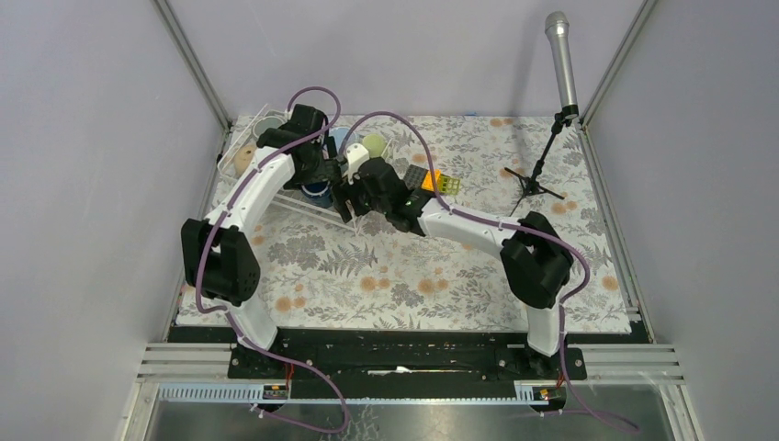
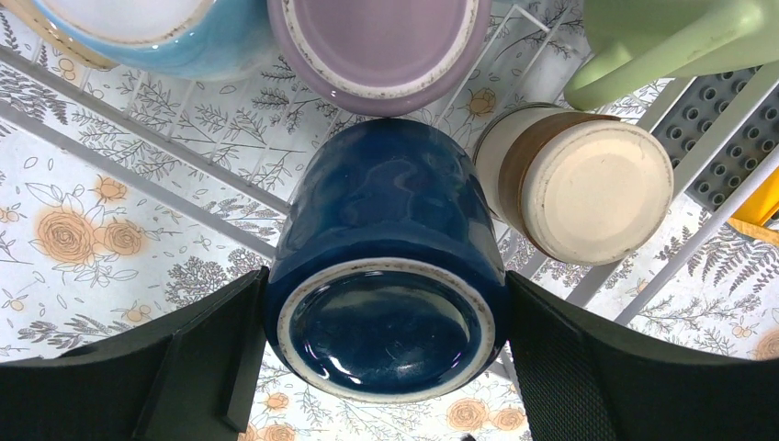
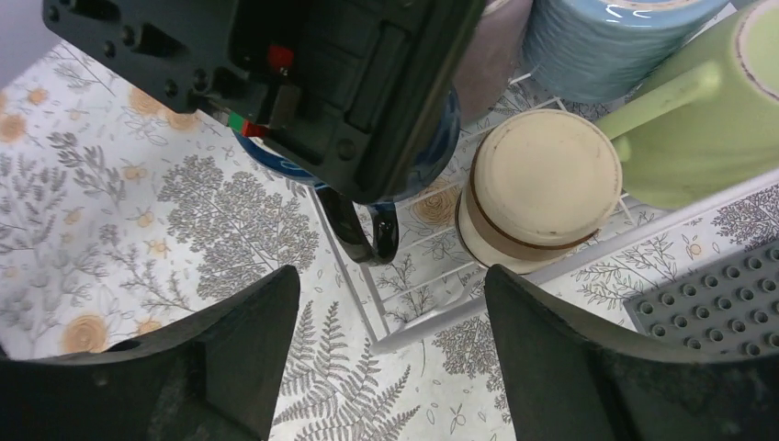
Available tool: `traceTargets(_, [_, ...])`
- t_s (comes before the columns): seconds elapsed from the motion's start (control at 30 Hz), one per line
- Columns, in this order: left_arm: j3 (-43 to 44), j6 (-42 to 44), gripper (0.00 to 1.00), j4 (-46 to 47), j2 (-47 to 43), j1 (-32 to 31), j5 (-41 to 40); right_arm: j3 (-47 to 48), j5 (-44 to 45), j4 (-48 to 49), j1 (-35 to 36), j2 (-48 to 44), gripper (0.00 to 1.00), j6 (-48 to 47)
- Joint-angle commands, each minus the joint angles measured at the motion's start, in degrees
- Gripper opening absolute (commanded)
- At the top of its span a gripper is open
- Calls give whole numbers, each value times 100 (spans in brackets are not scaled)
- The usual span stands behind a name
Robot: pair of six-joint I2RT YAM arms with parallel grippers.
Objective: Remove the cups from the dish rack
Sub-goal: Unload the cup from the dish rack.
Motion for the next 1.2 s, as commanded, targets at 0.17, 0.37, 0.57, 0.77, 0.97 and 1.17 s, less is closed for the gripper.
traceTargets(0.17, [330, 62, 6, -42, -73, 92, 25, 498, 582, 599, 340, 474, 73, -728])
traceTargets(0.37, [343, 67, 6, -62, -70, 104, 37, 847, 911, 623, 470, 889, 61, -923])
traceTargets(0.57, [383, 60, 6, -78, -63, 107, 77, 948, 1242, 677, 551, 1095, 53, -1061])
traceTargets(0.77, [403, 58, 6, -106, -78, 105, 91, 1027, 1340, 732, 584, 1210, 48, -1125])
traceTargets(0.97, [432, 50, 7, -106, -70, 105, 125, 1159, 1420, 739, 655, 1303, 25, -1213])
traceTargets(1.17, [494, 22, 21, -97, -75, 114, 213, 1159, 1489, 767, 686, 1176, 0, -1248])
